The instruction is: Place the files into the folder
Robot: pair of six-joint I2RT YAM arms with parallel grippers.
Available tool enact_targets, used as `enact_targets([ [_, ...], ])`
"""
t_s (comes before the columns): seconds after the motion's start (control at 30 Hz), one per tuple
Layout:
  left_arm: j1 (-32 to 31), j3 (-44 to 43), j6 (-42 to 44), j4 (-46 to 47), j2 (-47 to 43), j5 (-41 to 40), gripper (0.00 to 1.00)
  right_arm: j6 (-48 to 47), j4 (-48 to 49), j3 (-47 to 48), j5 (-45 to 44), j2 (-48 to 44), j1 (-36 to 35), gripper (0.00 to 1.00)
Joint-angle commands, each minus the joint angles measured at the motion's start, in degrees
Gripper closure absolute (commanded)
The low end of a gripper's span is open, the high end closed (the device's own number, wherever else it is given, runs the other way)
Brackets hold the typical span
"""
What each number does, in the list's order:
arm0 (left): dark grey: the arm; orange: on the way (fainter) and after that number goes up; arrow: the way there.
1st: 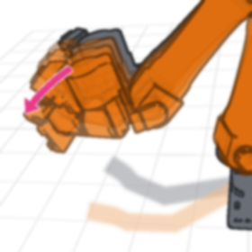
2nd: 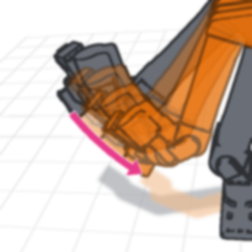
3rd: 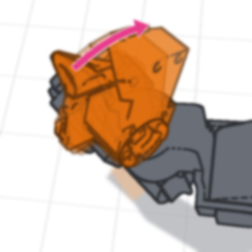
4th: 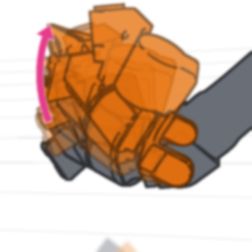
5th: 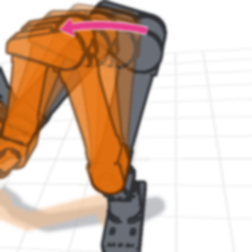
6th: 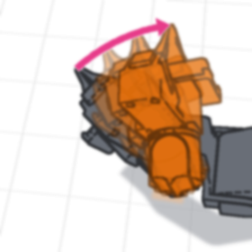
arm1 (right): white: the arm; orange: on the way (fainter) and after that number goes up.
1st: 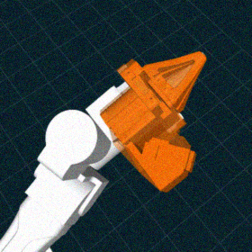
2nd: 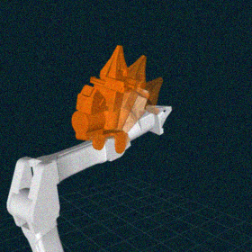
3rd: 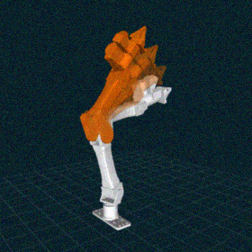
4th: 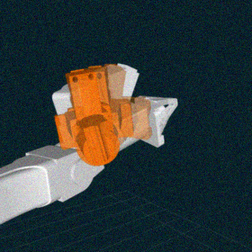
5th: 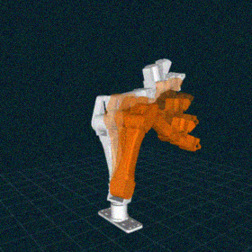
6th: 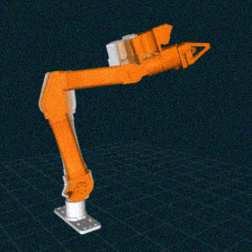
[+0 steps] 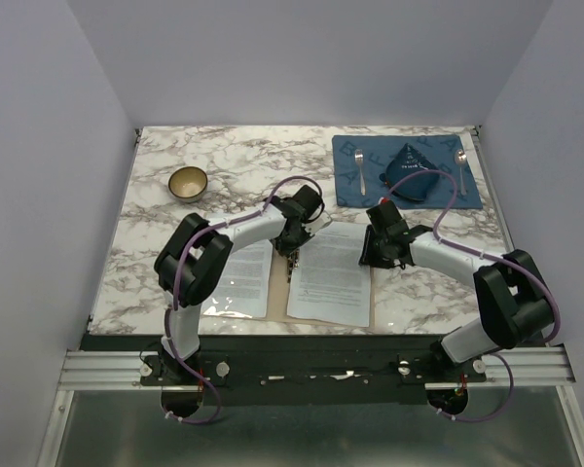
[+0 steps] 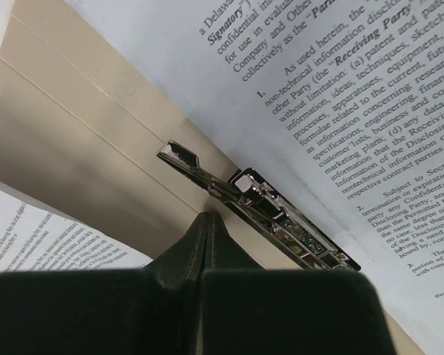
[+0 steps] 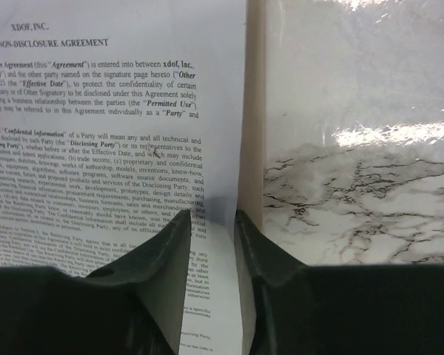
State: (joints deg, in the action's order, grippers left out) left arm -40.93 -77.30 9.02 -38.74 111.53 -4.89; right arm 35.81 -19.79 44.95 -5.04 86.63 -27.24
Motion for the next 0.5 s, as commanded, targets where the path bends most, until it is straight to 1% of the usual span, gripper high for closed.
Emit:
enact_targets([
  [0.0, 1.0, 0.8, -0.1, -4.7, -1.8, 1.7, 1.00, -1.1, -2.4, 1.8, 1.4, -1.8, 0.3, 0.58],
  [0.2, 1.6, -0.7, -0.4, -7.1, -5.2, 2.5, 1.00, -1.6, -5.3, 3.3, 2.4, -5.0, 0.3, 0.57],
  [0.3, 2.3, -2.1, -0.8, -8.9, -7.6, 3.9, 1.00, -2.2, -7.2, 4.4, 3.5, -6.9, 0.3, 0.53],
  [0.43, 3.4, -3.8, -0.7, -11.1, -11.0, 5.4, 1.00, -2.7, -8.2, 5.5, 4.7, -8.8, 0.2, 0.53],
  [0.47, 3.9, -3.7, -0.7, -11.4, -12.5, 6.6, 1.00, -2.7, -8.2, 6.1, 6.5, -9.0, 0.3, 0.53],
])
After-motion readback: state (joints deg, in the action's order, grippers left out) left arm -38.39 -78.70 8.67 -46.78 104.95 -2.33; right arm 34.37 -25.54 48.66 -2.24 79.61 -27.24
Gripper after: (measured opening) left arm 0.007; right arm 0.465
